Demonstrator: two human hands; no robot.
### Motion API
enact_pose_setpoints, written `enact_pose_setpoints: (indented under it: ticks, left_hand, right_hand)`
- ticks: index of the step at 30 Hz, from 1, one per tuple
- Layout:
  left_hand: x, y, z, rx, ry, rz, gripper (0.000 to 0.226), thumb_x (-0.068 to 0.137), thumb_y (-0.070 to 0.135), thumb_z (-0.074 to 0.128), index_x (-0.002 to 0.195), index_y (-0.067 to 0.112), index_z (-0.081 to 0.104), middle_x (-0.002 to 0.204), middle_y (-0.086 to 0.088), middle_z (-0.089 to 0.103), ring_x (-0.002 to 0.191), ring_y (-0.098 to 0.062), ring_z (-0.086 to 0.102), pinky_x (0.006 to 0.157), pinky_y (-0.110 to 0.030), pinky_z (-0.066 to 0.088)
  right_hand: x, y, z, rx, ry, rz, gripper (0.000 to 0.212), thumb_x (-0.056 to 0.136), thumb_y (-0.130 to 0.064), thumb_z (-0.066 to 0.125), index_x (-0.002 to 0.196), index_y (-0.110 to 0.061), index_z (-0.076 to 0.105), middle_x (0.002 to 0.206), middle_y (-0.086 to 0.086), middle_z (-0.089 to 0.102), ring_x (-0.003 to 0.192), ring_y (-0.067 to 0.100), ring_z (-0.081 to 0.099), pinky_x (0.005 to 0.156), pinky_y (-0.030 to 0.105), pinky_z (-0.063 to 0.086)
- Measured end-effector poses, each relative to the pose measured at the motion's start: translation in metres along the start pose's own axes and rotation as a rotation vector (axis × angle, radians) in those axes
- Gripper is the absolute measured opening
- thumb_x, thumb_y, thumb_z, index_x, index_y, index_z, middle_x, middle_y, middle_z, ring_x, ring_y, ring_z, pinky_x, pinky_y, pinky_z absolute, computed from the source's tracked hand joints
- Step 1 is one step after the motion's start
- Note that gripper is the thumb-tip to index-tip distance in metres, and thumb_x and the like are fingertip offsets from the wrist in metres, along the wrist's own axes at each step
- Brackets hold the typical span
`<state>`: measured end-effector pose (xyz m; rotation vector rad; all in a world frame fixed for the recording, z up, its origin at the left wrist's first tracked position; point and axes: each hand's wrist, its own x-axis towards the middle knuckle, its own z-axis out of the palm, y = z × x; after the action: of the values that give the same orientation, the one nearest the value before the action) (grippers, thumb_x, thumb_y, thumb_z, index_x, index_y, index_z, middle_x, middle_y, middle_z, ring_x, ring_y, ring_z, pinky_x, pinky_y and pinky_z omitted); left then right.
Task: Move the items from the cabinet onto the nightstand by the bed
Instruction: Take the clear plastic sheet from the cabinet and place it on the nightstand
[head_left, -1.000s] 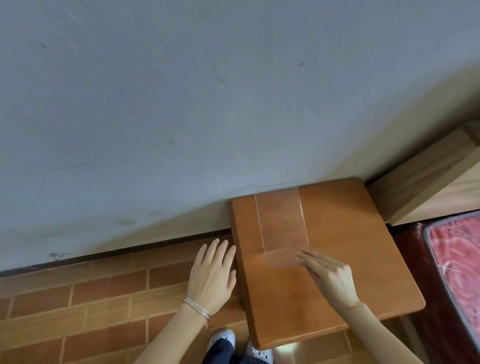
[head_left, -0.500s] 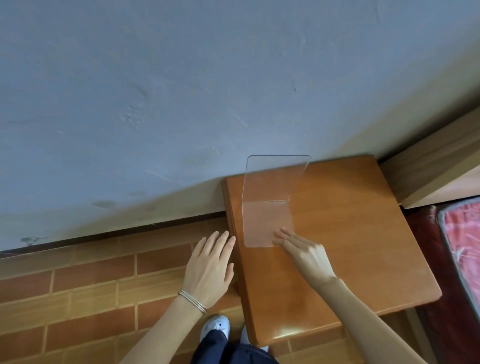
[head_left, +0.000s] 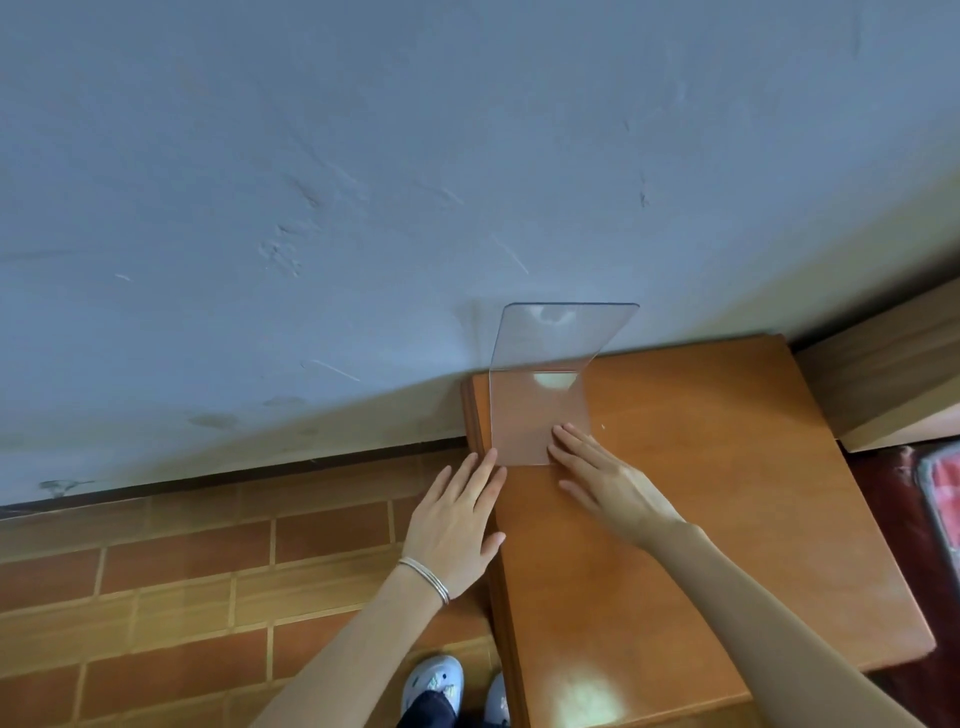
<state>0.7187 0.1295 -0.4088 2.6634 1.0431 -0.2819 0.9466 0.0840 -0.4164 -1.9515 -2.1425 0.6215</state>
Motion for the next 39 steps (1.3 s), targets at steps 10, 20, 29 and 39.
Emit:
enact_pose_setpoints:
  ticks: [10,20,29,39]
  left_hand:
    - [0.010,-0.002,0.001,-0.087,0.070,-0.101,0.072,0.094,0.050,0.042,0.150,0.015,0.011,0.157,-0.003,0.010,0.144,-0.016,0.010,0.109,-0.029,0.000]
    - [0.013,-0.007,0.004,-0.054,0.079,-0.126,0.072,0.095,0.055,0.032,0.150,0.018,0.002,0.152,-0.001,-0.010,0.144,-0.017,0.003,0.110,-0.030,0.000]
    - [0.027,-0.006,-0.029,0.060,-0.049,-0.164,0.060,0.098,0.048,0.027,0.149,0.018,0.017,0.157,-0.001,0.015,0.144,-0.018,0.005,0.116,-0.039,0.009]
    - [0.019,0.047,-0.230,-0.015,0.371,0.189,0.055,0.089,0.047,0.037,0.120,0.008,0.061,0.116,-0.009,0.065,0.109,-0.026,0.059,0.093,-0.045,0.046]
  right_hand:
    - [0.026,0.003,-0.007,0.059,-0.073,-0.038,0.044,0.098,-0.028,0.045,0.140,-0.016,0.040,0.152,-0.011,0.020,0.139,0.000,0.008,0.112,0.022,0.016]
    - [0.020,0.001,-0.001,-0.138,0.012,0.039,0.060,0.098,-0.046,0.017,0.138,-0.009,0.042,0.150,0.009,0.029,0.140,0.022,0.020,0.112,0.040,0.020]
    - [0.023,-0.004,-0.017,-0.109,-0.109,0.062,0.050,0.100,-0.034,0.037,0.145,-0.013,0.028,0.155,0.005,0.014,0.142,0.015,0.005,0.116,0.031,0.011]
    - [-0.040,-0.071,-0.215,-0.250,0.202,0.105,0.047,0.085,-0.026,0.065,0.129,-0.012,0.054,0.125,0.006,0.060,0.118,0.023,0.055,0.099,0.038,0.041]
